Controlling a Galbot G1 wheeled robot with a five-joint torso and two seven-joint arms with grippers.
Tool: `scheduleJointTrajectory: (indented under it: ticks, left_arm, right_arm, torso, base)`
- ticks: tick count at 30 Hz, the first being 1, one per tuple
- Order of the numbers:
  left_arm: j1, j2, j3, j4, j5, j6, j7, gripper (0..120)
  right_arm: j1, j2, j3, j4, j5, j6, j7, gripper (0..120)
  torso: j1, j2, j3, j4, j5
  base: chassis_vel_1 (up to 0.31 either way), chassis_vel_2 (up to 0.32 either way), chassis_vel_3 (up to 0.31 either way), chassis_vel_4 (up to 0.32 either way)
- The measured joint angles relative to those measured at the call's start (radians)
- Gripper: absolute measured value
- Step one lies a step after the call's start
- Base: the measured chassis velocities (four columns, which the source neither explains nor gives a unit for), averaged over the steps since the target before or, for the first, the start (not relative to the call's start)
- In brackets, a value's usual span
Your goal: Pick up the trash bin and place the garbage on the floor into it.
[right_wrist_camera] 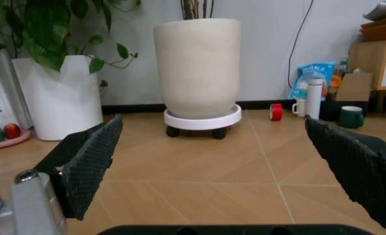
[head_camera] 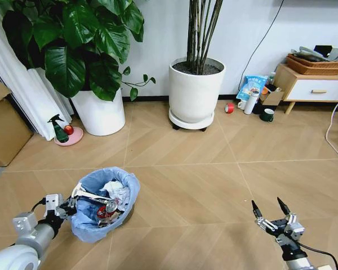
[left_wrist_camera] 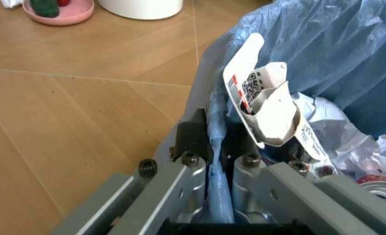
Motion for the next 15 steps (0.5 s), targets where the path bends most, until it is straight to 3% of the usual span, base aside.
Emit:
scheduleJointTrajectory:
  ticks: [15]
  left_arm:
    - [-0.035, 0.017, 0.007, 0.005, -0.020, 0.007, -0.019, 0]
  right_arm:
    - [0.020, -0.006, -0.006, -0.003, -0.003, 0.000, 0.001, 100]
  torso:
    - [0.000, 0.000, 0.000, 0.0002, -0.0001]
  base:
    - [0.148, -0.027, -0.147, 0.030]
